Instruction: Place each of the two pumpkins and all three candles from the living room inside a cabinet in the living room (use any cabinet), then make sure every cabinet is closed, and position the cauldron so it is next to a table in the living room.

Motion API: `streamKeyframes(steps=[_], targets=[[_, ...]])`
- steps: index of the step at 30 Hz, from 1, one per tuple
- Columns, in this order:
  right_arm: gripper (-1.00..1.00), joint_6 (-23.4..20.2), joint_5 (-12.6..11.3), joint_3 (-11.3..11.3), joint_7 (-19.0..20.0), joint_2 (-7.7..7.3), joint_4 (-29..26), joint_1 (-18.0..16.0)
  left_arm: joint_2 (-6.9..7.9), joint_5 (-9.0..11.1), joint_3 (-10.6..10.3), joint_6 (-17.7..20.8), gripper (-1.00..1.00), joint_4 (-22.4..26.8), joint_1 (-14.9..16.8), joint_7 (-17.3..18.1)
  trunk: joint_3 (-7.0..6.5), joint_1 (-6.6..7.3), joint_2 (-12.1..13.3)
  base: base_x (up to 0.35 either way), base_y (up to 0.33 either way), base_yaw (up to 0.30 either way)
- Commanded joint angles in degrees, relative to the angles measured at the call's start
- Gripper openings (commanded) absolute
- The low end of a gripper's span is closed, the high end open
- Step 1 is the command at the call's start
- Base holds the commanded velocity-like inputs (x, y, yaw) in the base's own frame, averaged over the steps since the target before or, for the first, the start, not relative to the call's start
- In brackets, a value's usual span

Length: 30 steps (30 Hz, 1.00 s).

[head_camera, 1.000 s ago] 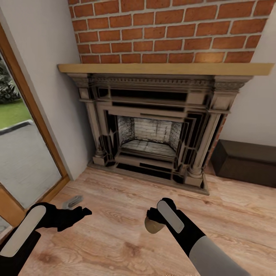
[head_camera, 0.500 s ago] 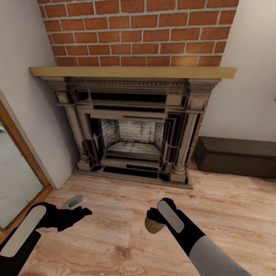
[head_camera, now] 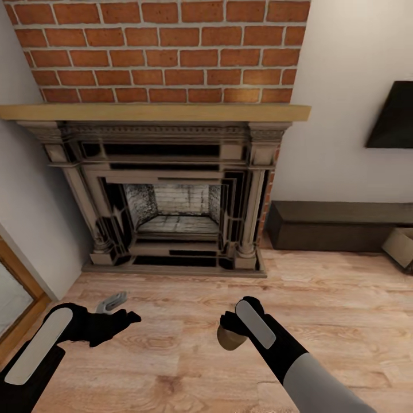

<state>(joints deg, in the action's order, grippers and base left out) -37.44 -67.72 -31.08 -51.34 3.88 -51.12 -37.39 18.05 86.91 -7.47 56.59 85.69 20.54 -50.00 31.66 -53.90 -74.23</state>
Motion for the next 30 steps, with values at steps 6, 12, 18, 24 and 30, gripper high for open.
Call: streamKeyframes(steps=[6,12,18,24,30], targets=[[-1.0,-0.12,-0.33,-0.12,-0.5,-0.01,-0.03,-0.06,-0.39,0.45,-0.33,0.01,1.0,0.09,0.03,-0.64,-1.02,1.32,2.38,0.0,0.0,-0.273],[-1.0,-0.09,-0.34,-0.12,-0.51,-0.08,-0.01,-0.06,-0.3,0.45,-0.31,0.05,1.0,0.13,0.03,-0.59,-2.1,2.64,4.79,0.0,0.0,-0.273],[-1.0,-0.09,-0.39,-0.12,-0.51,-0.34,0.04,-0.09,-0.31,0.45,-0.27,0.05,1.0,0.18,0.03,-0.54,-3.18,3.96,7.2,0.0,0.0,-0.273],[-1.0,-0.02,-1.02,-0.12,-0.57,-0.38,0.58,-0.08,-0.38,0.45,-0.35,0.08,1.0,0.18,0.03,-0.54,-4.25,5.28,9.6,0.0,0.0,-0.273],[-1.0,0.0,-1.17,-0.12,-0.55,-0.37,0.91,-0.09,-0.39,0.45,-0.35,0.1,1.0,0.1,0.03,-0.46,-5.33,6.59,12.01,0.0,0.0,-0.273]])
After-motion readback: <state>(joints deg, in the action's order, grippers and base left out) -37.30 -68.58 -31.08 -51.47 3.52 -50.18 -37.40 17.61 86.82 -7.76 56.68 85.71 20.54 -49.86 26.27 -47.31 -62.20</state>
